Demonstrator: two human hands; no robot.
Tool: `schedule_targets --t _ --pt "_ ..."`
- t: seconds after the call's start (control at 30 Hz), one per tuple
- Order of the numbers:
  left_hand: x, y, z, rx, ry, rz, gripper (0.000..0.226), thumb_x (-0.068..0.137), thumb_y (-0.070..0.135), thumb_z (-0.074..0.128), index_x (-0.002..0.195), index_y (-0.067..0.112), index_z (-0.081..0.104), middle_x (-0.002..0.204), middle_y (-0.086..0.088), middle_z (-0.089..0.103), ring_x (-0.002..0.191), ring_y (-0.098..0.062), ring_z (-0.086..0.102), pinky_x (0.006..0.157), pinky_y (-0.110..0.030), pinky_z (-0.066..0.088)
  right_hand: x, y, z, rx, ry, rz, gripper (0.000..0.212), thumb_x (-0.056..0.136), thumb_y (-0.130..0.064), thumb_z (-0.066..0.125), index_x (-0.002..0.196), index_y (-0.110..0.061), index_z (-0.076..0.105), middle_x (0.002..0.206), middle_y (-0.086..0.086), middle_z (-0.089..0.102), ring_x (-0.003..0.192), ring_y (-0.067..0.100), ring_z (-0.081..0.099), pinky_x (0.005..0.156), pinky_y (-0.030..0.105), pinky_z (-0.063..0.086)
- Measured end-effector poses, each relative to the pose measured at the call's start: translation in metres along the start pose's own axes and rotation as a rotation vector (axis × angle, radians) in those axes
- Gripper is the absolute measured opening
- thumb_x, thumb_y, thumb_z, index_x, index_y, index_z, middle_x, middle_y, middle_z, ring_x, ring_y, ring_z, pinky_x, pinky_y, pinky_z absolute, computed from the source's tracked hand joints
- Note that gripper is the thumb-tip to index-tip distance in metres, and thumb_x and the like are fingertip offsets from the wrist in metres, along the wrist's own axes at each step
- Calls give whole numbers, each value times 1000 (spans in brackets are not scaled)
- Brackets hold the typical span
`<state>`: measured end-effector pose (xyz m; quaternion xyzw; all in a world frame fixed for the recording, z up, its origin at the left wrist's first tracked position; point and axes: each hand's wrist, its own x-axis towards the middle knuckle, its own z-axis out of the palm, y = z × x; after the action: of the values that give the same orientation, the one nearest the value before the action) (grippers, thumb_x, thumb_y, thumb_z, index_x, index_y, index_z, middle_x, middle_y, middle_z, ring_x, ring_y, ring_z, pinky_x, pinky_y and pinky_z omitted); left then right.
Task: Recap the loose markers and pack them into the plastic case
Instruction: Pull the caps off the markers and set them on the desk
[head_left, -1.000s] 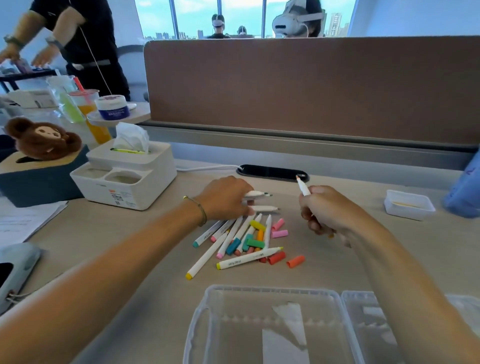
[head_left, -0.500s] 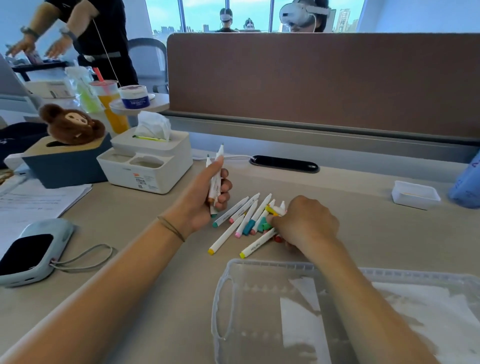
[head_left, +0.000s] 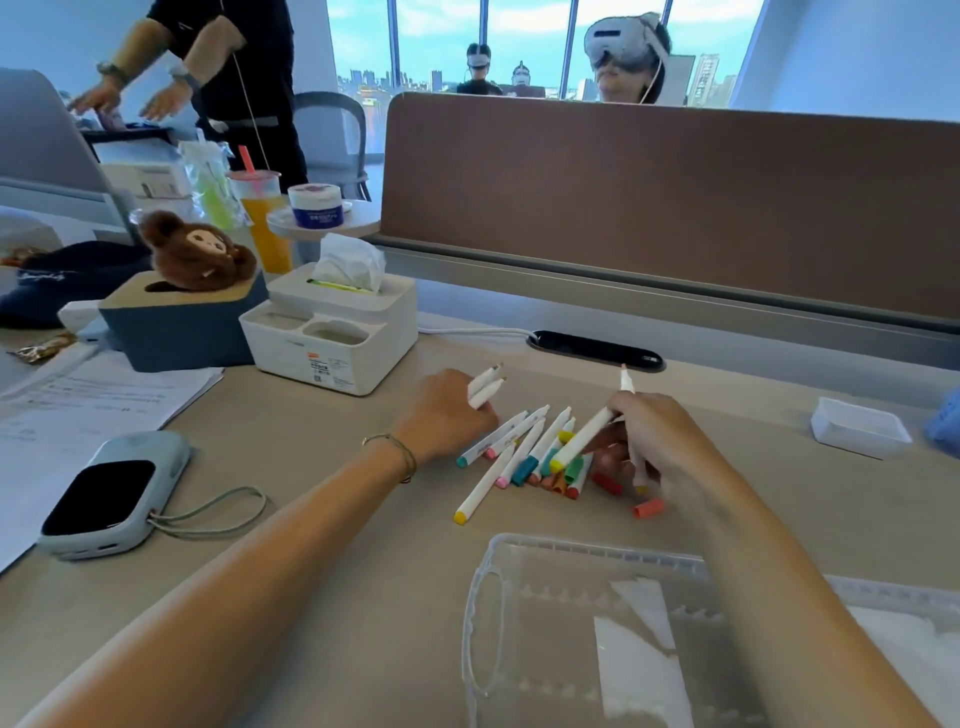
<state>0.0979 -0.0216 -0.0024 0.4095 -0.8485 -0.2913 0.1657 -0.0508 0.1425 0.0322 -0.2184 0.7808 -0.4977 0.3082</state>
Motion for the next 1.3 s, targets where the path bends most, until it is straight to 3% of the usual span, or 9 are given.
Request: schedule_targets --t 0.17,0.33,0.47,0.57,0.67,0.83,0.9,1.03,1.3 --pt "9 0 8 372 -20 48 30 81 47 71 94 21 60 88 -1 64 78 -16 61 69 -32 54 -2 -13 -1 480 -154 121 24 107 -33 49 102 -10 56 74 10 77 60 23 72 46 27 54" --pt "8 3 6 526 -1 114 31 88 50 63 95 19 60 86 1 60 77 -17 59 63 -28 46 15 -16 8 422 -239 187 37 99 -47 59 103 -10 61 52 -3 46 39 8 42 36 19 36" --pt "9 -8 4 19 1 -64 27 89 39 65 76 16 56 75 -4 57 66 -17 55 59 -28 42 25 -21 31 -77 -153 37 19 93 -20 69 89 -2 66 52 -1 48 37 9 38 38 20 33" --pt "-3 -9 -11 -604 -6 -205 27 92 26 56 71 12 48 55 -4 47 41 -14 41 41 -22 33 38 -25 51 -488 -51 -113 20 90 -26 72 83 -9 63 68 2 62 52 14 57 50 25 42" --pt "-16 -12 -28 -1027 -181 -303 25 94 21 44 70 16 42 54 -1 39 39 -12 33 36 -17 24 51 -28 69 -795 26 -180 21 87 -32 72 85 -15 61 80 2 64 71 18 63 54 27 39" --pt "-33 -17 -39 -1301 -265 -425 14 95 13 47 87 8 58 67 -9 58 52 -18 58 42 -20 49 61 -30 90 -966 38 -204 32 82 -40 79 85 -15 60 76 0 59 72 19 58 57 28 38" --pt "-37 -16 -42 -1241 -287 -424 10 96 13 50 96 8 59 63 -6 54 50 -16 53 43 -20 47 67 -30 92 -864 -21 -152 27 80 -33 81 81 -11 66 70 2 64 65 18 62 56 27 42" --pt "-43 -15 -36 -701 -239 -309 18 90 22 70 93 13 54 54 1 39 39 -11 32 37 -18 28 69 -34 83 -453 -159 -34 13 81 -17 69 74 -6 67 55 4 58 43 16 48 47 23 38" --pt "-46 -1 -10 143 -131 -51 40 72 45 82 74 15 55 71 0 53 61 -12 48 52 -26 35 50 -29 34 45 -382 188 19 85 -14 48 66 -15 45 55 2 45 37 9 35 37 17 30"
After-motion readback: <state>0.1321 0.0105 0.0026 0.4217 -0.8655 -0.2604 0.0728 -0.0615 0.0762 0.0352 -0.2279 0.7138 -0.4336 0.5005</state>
